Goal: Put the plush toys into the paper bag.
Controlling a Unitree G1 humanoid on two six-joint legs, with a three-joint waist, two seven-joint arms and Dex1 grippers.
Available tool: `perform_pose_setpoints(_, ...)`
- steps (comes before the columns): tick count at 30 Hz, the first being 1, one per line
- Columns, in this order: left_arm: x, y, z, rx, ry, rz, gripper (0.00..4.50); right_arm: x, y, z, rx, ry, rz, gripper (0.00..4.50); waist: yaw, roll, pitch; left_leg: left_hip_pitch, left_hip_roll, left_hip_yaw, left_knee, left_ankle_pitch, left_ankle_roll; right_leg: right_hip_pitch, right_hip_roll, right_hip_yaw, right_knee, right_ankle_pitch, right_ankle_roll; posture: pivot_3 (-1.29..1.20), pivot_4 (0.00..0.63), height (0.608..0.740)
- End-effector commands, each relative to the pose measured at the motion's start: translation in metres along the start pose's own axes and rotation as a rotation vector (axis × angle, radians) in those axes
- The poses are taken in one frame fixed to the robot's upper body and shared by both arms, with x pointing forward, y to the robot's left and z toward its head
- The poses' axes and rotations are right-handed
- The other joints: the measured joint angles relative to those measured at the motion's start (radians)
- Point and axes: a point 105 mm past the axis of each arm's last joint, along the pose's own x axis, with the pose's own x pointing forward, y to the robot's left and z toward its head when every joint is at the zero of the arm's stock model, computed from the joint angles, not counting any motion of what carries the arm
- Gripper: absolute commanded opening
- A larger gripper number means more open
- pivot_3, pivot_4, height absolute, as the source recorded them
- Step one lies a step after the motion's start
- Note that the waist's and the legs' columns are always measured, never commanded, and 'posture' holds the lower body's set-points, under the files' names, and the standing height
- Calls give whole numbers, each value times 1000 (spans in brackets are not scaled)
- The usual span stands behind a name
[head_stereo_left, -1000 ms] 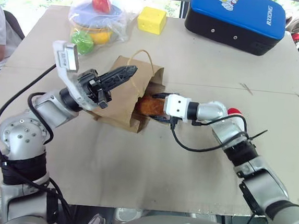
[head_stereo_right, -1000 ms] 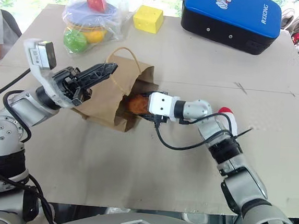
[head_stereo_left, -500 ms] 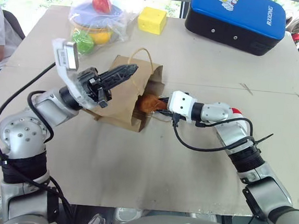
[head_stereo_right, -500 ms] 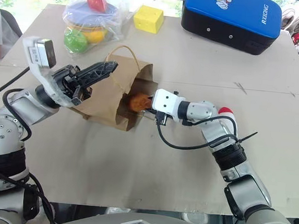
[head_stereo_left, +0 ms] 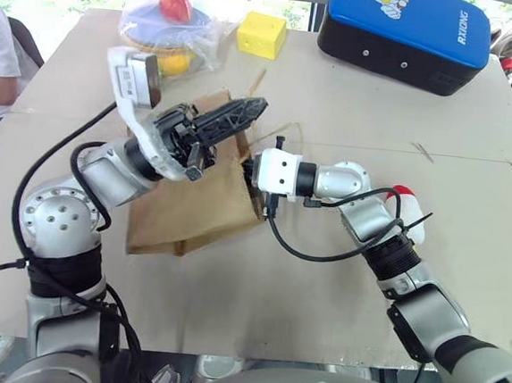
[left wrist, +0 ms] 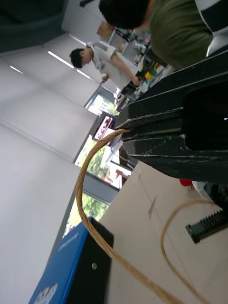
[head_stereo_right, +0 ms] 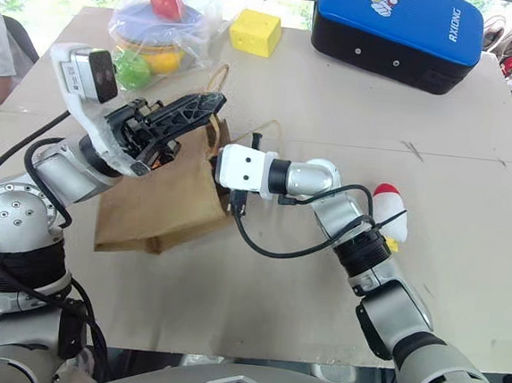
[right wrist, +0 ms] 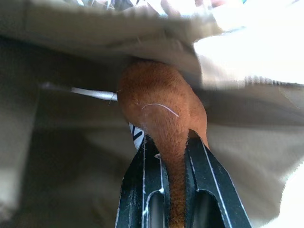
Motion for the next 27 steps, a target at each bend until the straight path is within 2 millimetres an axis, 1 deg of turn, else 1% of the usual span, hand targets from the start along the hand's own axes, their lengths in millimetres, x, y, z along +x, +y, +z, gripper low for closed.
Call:
perform_pose_setpoints(1,4,-10,2,-4,3,-61,0,7,0,5,98,-81,-14,22,-3,0,0,0,0,0,0,0,0,0,0,0,0,0,0,0,150,740)
perform_pose_setpoints(5,-2,-5,1,39,40,-28,0,4,7,1,113,-74,19,22,-3,0,0,0,0,0,0,0,0,0,0,0,0,0,0,0,150,740)
perform_pose_setpoints(7,-2,2,2,123,78,1,0,-3,8,0,123,-62,44,22,-2,0,0,0,0,0,0,0,0,0,0,0,0,0,0,0,150,740)
perform_pose_setpoints(11,9,11,8,221,91,-3,0,-14,8,0,148,-46,93,22,5,0,0,0,0,0,0,0,0,0,0,-1,0,0,0,0,150,740)
perform_pose_setpoints(17,30,6,11,286,86,-83,0,-16,6,-5,139,7,86,22,-2,0,0,0,0,0,0,0,0,0,1,0,0,0,0,0,150,740)
perform_pose_setpoints(20,40,5,16,342,71,-111,0,-18,-1,-14,115,93,38,22,-1,0,0,0,0,0,0,0,0,0,1,0,0,0,0,0,150,740)
perform_pose_setpoints(22,45,13,19,404,96,-85,0,-21,-14,-18,114,146,-51,22,1,0,0,0,0,0,0,0,0,0,1,0,0,0,0,0,150,740)
perform_pose_setpoints(24,49,19,18,461,132,-72,0,-22,-26,-18,148,166,-143,22,0,0,0,0,0,0,1,0,0,0,1,0,0,0,0,0,150,740)
perform_pose_setpoints(27,49,29,13,512,172,-38,0,-21,-26,-21,145,208,-172,22,0,0,0,0,0,1,0,0,0,0,1,0,0,0,0,0,150,740)
